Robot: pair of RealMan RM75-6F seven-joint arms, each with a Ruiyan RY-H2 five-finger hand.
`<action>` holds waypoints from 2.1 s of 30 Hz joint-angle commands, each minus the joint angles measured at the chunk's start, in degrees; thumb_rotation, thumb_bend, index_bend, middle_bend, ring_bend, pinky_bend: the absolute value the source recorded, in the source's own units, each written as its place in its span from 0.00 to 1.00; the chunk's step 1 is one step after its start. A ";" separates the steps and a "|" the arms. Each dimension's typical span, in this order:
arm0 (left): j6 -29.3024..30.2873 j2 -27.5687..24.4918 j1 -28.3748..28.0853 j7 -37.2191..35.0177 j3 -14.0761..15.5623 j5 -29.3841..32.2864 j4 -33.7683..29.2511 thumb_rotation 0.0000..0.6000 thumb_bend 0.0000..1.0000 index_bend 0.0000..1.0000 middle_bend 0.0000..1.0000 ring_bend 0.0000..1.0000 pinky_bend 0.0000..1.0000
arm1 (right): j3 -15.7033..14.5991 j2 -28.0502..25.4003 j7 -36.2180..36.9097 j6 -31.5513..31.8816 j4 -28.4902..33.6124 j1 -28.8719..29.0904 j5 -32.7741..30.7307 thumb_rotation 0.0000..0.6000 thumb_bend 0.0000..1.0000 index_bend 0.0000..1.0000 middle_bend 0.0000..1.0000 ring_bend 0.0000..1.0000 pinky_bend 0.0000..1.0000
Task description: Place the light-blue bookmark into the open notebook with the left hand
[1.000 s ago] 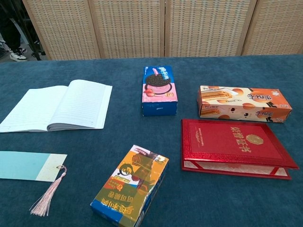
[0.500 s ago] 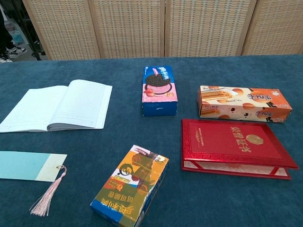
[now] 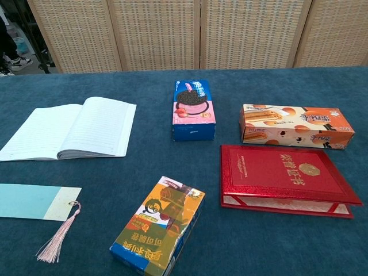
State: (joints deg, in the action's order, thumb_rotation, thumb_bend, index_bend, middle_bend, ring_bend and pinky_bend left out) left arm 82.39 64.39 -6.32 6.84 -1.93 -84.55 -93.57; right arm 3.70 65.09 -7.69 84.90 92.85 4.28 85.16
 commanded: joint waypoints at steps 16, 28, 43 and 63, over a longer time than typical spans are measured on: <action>-16.31 -5.63 -7.35 -0.97 0.74 5.35 -8.28 1.00 0.00 0.09 0.00 0.00 0.00 | -0.08 0.06 0.42 -0.26 0.03 0.08 0.15 1.00 0.00 0.00 0.00 0.00 0.00; -25.68 -7.06 -12.22 -0.74 0.42 11.56 -9.88 1.00 0.03 0.26 0.00 0.00 0.00 | -0.01 -0.06 1.15 0.15 0.07 -0.11 0.27 1.00 0.00 0.00 0.00 0.00 0.00; -28.84 -3.40 -16.87 11.73 1.38 17.28 -9.12 1.00 0.03 0.26 0.00 0.00 0.00 | 0.26 -0.29 2.30 0.53 0.11 -0.30 0.11 1.00 0.00 0.00 0.00 0.00 0.00; -27.46 3.86 -20.10 23.58 3.48 24.44 -7.39 1.00 0.08 0.26 0.00 0.00 0.00 | 0.78 -0.95 5.05 1.07 0.30 -0.55 -0.06 1.00 0.00 0.00 0.00 0.00 0.00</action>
State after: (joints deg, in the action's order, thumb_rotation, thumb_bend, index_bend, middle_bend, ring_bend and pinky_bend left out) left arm 54.73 67.83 -26.13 29.83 1.33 -60.48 -101.14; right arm 4.47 64.14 -2.64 85.97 93.15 3.72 85.10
